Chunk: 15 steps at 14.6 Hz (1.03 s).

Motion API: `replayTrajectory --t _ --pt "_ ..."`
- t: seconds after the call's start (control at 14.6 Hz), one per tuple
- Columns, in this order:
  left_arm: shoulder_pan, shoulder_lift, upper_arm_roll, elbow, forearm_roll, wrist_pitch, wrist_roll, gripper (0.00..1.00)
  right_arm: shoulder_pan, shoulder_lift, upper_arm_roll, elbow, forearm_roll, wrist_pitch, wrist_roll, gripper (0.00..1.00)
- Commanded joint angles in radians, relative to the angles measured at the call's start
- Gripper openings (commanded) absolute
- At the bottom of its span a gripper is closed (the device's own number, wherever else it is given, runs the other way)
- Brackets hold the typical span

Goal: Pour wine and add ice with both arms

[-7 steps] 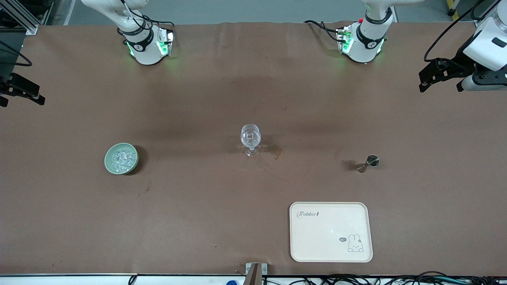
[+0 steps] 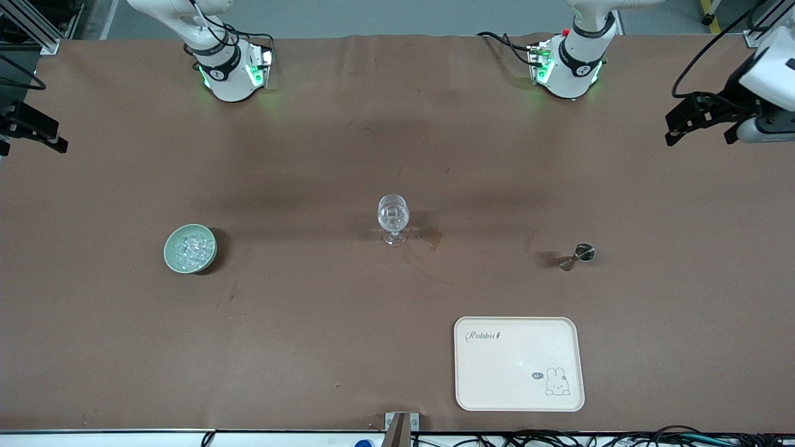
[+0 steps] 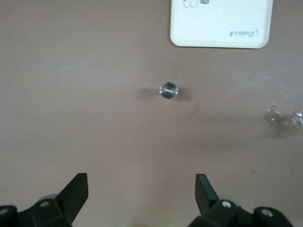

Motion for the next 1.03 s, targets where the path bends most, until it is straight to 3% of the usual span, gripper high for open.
replayTrajectory --t 0.0,0.41,0.62,0.96 --pt "0.032 0.045 -0.008 0.074 -0.007 -0.01 0.01 1.0 -0.015 -0.024 0.011 -0.023 0.014 -0.002 -0.001 0.99" --pt "0.047 0.154 0.008 0.131 0.002 0.017 -0.014 1.0 -0.015 -0.018 0.011 -0.023 0.014 0.009 -0.002 0.99" --pt "0.113 0.219 0.011 0.141 -0.024 0.06 -0.069 1.0 -0.015 -0.015 0.011 -0.023 0.014 0.015 -0.002 0.99" --pt "0.174 0.309 0.012 0.139 -0.234 0.073 -0.138 1.0 -0.015 -0.007 0.011 -0.023 0.014 0.041 -0.002 0.99"
